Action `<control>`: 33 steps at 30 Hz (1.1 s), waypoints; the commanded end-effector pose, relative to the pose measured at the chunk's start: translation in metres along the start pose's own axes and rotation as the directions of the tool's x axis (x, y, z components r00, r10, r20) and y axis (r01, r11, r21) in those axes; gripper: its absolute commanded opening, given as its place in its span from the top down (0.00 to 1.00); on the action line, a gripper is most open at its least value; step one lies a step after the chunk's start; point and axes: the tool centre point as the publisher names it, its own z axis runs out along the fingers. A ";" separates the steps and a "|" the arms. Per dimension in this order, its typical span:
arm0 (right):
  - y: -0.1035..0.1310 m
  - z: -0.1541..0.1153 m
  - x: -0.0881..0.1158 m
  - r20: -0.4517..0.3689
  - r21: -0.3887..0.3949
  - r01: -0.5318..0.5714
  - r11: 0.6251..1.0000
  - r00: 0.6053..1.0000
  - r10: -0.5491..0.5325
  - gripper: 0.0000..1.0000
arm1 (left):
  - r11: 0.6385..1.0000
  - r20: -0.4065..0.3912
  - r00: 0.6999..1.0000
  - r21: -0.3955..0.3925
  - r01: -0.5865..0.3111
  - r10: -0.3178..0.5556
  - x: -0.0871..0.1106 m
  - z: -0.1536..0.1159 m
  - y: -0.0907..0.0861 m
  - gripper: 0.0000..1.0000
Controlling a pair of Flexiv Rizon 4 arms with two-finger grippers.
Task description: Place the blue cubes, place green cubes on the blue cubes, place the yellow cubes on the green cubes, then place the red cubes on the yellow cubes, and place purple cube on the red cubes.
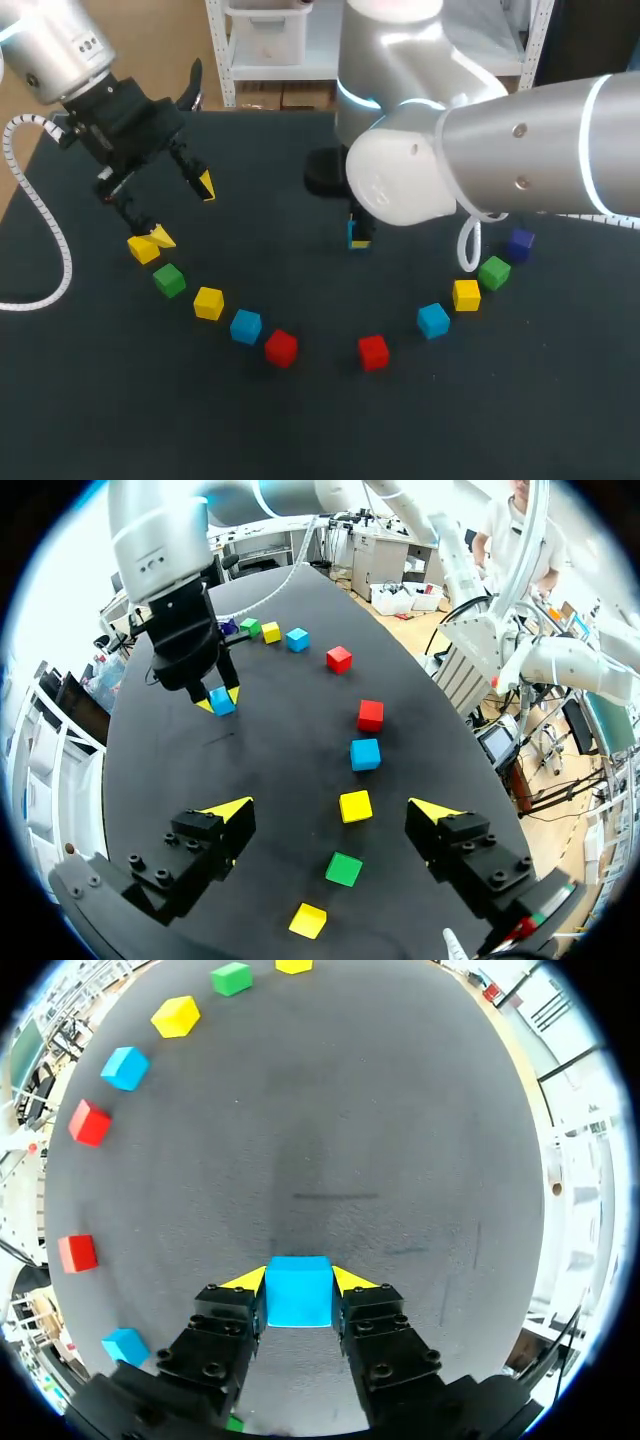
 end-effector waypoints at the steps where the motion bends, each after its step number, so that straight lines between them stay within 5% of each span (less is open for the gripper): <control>1: -0.003 0.001 0.001 0.004 -0.005 -0.001 1.000 1.000 0.001 1.00 | 1.000 -0.001 1.000 -0.001 -0.002 0.002 0.000 0.000 0.000 0.00; 33: -0.004 0.005 -0.004 0.010 -0.021 0.008 1.000 1.000 -0.008 1.00 | 1.000 -0.001 1.000 -0.001 -0.002 0.002 0.000 0.000 0.000 0.00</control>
